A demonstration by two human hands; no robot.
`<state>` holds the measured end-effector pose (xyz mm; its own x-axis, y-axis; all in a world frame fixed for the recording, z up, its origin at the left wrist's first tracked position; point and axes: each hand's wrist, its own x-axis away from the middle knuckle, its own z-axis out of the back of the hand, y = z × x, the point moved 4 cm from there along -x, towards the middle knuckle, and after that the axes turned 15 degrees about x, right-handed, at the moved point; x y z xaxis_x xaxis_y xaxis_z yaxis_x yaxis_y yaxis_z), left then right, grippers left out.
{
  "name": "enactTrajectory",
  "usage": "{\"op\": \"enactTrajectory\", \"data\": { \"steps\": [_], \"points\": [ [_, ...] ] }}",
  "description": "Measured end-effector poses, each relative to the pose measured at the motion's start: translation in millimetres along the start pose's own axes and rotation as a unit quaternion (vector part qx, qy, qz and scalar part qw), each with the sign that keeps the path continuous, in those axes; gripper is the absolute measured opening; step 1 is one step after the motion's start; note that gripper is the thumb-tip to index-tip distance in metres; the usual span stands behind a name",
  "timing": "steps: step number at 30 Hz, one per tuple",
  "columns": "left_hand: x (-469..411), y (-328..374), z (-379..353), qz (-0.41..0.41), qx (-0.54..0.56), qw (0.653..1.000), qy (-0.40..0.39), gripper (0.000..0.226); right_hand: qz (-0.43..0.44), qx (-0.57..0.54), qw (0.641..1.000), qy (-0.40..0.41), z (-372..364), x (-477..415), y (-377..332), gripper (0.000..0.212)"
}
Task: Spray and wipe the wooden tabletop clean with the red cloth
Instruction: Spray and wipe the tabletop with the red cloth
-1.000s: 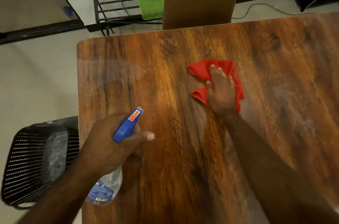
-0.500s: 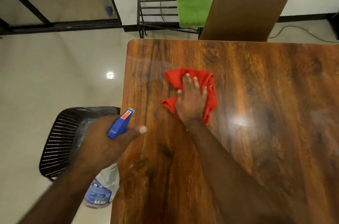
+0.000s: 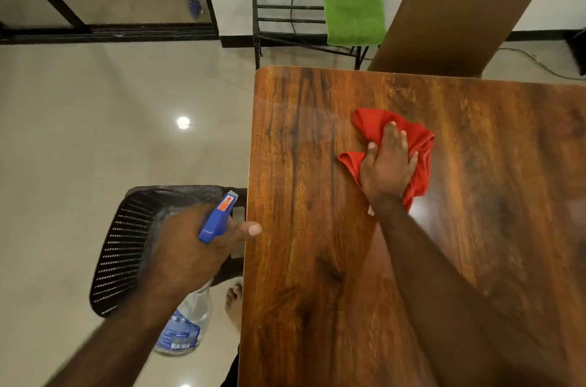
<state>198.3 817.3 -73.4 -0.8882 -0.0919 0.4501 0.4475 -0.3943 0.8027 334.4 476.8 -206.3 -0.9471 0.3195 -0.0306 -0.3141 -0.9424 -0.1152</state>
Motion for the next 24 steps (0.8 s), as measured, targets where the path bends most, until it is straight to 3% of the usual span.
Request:
{"op": "enactTrajectory", "data": {
  "steps": [5, 10, 13, 15, 18, 20, 24],
  "points": [
    [-15.0, -3.6, 14.5, -0.008, 0.029, 0.999, -0.013, 0.052, 0.058, 0.016, 0.998, -0.017, -4.0, 6.2, -84.0, 0.062],
    [-31.9, -3.9, 26.7, -0.019, 0.025, 0.999, -0.02, 0.049, 0.216, 0.017, 0.976, -0.03, -18.0, 43.8, -200.6, 0.062],
    [-42.2, -6.5, 32.3, -0.02, 0.031, 0.999, -0.018, 0.052, 0.304, 0.013, 0.952, -0.039, -18.6, 27.5, -207.3, 0.06],
    [-49.0, -8.2, 35.7, -0.021, 0.038, 0.999, -0.022, 0.049, 0.271, 0.005, 0.962, -0.028, -15.8, -9.0, -185.9, 0.059],
    [-56.5, -12.0, 43.2, -0.034, 0.049, 0.998, -0.021, 0.044, 0.122, 0.0, 0.992, -0.003, -11.5, -74.9, -157.0, 0.059],
    [-59.7, -15.5, 49.6, -0.045, 0.052, 0.997, -0.019, 0.045, 0.067, 0.015, 0.998, 0.003, -14.1, -101.4, -160.5, 0.058],
    [-60.7, -19.3, 65.1, -0.055, 0.054, 0.997, -0.008, 0.052, 0.101, 0.018, 0.995, 0.006, -19.3, -107.3, -205.4, 0.052]
  ]
}}
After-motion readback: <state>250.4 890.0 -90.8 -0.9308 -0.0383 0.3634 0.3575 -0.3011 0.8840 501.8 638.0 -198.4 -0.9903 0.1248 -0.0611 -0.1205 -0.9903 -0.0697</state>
